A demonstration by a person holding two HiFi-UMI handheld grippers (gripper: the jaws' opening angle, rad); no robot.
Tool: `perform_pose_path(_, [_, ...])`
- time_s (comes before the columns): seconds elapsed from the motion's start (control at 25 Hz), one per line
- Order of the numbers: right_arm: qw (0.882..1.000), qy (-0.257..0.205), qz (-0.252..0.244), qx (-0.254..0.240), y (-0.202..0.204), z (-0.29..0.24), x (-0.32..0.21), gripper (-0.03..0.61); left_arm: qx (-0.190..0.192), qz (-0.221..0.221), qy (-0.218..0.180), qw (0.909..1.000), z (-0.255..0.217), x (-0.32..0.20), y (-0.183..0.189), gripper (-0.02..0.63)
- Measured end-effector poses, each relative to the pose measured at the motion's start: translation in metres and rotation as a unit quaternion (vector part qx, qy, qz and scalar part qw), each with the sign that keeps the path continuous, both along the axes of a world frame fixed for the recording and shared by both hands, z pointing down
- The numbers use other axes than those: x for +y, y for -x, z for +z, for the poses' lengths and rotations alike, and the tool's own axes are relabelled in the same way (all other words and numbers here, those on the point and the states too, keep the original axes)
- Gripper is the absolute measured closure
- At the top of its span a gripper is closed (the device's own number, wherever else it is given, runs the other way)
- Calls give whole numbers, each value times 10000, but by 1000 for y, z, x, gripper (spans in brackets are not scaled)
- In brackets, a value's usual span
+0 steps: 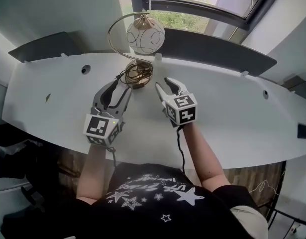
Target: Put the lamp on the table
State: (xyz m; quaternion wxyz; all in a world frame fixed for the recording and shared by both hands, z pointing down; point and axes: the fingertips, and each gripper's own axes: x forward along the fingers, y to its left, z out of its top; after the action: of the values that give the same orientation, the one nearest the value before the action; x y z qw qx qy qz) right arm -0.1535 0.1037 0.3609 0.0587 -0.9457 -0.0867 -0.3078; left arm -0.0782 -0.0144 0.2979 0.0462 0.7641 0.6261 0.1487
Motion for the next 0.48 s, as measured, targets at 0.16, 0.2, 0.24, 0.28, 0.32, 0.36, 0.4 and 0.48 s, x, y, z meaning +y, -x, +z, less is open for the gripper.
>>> perform_pose_path(0.16, [9996,-33,-280,87,12,-4,-7,451,-29,-174,62,9998,-4,-13,26,437])
perform_pose_path(0.2, [9995,-26,-290,110,15,-6,-7,451,-38,-208,118,9997,-7,-15,32,437])
perform_pose_path(0.24, [9995,-19,-274,135,18,-8,-8,451,-27,-218,156,9996,-9,-16,37,437])
perform_pose_path(0.28, [9996,-15,-245,168,20,-10,-8,453,4,-207,166,9996,-10,-17,41,437])
perform_pose_path(0.32, [9995,-24,-215,214,23,-12,-10,453,47,-189,142,9997,-11,-19,44,437])
perform_pose_path(0.36, [9994,-53,-193,282,27,-14,-12,453,87,-177,98,9998,-11,-21,47,437])
perform_pose_path(0.4, [9991,-91,-185,361,30,-18,-15,453,102,-182,65,9998,-11,-23,49,437])
perform_pose_path(0.48, [9988,-100,-204,429,36,-23,-20,453,32,-222,101,9997,-12,-26,50,437])
